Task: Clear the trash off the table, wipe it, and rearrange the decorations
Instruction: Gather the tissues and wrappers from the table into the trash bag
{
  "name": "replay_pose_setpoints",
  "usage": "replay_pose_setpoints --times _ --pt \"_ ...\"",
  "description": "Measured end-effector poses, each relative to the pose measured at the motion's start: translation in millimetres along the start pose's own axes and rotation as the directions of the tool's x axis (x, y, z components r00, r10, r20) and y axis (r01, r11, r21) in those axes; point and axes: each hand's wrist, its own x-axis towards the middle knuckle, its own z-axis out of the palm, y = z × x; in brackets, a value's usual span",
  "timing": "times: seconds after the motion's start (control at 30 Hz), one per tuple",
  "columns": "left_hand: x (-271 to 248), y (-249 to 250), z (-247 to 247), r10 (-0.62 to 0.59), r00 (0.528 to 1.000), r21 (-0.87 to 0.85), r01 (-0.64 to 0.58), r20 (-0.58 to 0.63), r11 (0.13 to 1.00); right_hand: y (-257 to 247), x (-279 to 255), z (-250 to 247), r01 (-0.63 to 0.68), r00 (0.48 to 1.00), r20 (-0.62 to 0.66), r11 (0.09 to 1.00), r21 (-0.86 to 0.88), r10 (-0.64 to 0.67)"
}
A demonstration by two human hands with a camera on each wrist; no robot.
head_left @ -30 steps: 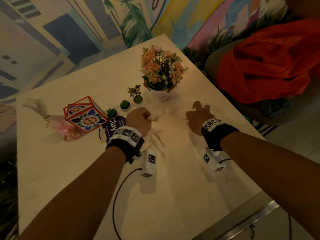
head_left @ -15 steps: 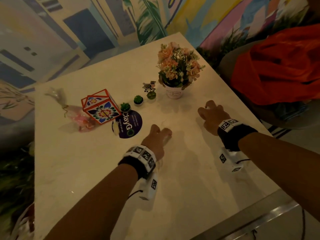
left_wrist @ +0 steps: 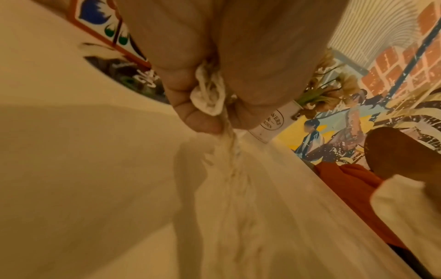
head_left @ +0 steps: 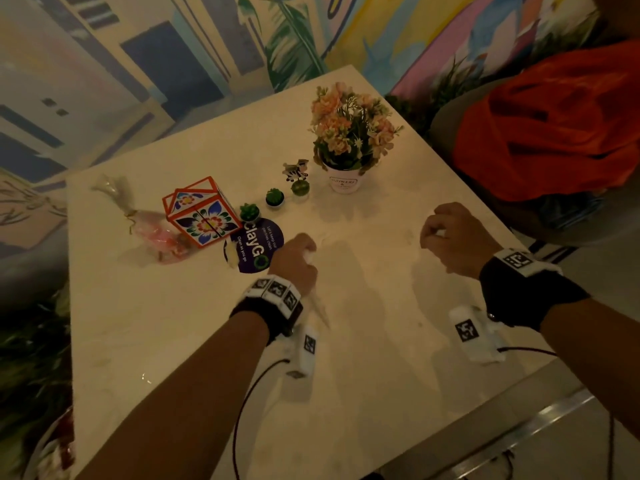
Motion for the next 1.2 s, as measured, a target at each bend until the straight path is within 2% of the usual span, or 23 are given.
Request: replay_pose_setpoints --times 0.2,0.4,0.53,0.63,0.77,0.87,1.0,1.2 --pt "43.9 22.3 -1.9 -0.046 0.997 0.156 0.037 0.055 0.987 6.8 -18.2 2.5 -0.03 0.998 -0.053 0.998 -0.061 0.027" --pt "44.9 22.0 14.2 -0.013 1.0 0.232 0.008 0.021 0.973 20.7 -3.2 3.8 -0.125 0.989 -0.094 0.986 -0.109 0.115" --pt "39.5 18.5 20.4 0.027 0.997 0.317 -0.047 0.066 0.947 10.7 22.8 13.4 -0.147 0.989 -0.06 0.968 -0.205 0.138" --pt "30.3 12.2 23.5 0.025 0.996 0.318 -0.05 0.084 0.947 -0.7 41.6 21.7 -0.166 0.984 -0.005 0.919 -0.358 0.176" --pt "10.5 -0.1 18.9 0.039 0.999 0.226 -0.046 0.033 0.973 -8.7 56.9 29.7 -0.17 0.974 0.047 0.853 -0.493 0.221" --pt "-1.5 -10.1 6.9 -0.045 0.999 0.062 0.047 -0.029 0.997 -10.3 62.1 31.8 -0.16 0.971 0.069 0.84 -0.519 0.228" --pt "-10.3 -22.0 -7.1 -0.143 0.987 -0.089 0.136 -0.076 0.987 -11.8 61.5 33.7 -0.117 0.969 0.104 0.793 -0.598 0.222" --pt "-19.5 -30.4 -18.7 -0.168 0.982 -0.134 0.156 -0.086 0.979 -4.7 51.5 31.3 -0.026 0.974 0.149 0.731 -0.682 0.173"
